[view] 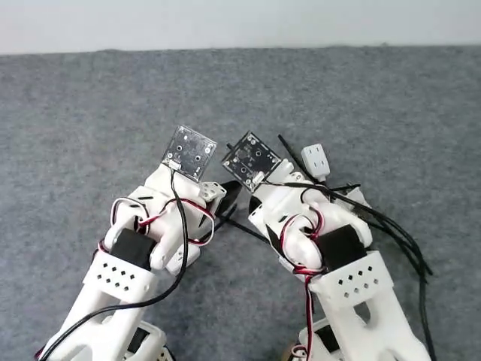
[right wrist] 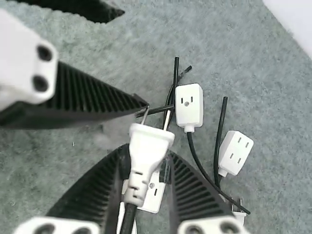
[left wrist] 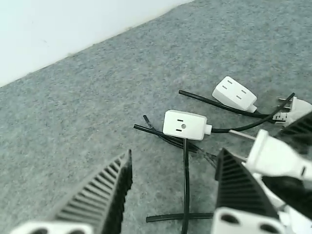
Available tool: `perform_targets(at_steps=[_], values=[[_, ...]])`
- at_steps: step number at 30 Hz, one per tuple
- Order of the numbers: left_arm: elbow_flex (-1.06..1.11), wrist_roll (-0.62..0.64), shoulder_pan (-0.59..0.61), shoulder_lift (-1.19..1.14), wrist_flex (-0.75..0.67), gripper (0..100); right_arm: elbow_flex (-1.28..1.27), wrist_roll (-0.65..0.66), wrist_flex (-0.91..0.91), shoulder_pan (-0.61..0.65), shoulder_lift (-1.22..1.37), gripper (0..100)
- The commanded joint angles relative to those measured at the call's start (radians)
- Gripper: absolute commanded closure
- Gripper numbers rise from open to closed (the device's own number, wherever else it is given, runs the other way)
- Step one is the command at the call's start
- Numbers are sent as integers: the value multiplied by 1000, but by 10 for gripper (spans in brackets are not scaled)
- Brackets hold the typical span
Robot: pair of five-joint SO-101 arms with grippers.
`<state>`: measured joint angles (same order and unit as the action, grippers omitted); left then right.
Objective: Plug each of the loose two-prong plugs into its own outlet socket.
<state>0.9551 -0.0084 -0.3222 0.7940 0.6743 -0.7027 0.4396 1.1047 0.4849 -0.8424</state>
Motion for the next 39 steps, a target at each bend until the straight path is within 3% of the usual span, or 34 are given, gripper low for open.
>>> perform_targets(at_steps=[1, 8, 29, 39], values=[[-12, -12, -8, 12, -35, 732, 58, -8, 7, 36, -33, 988], [47, -11, -11, 12, -112, 732, 60, -9, 7, 36, -33, 988], [104, -9, -106, 12, -135, 732, 101, -8, 47, 36, -35, 988], [64, -6, 9, 21, -135, 732, 104, -8, 64, 35, -33, 988]])
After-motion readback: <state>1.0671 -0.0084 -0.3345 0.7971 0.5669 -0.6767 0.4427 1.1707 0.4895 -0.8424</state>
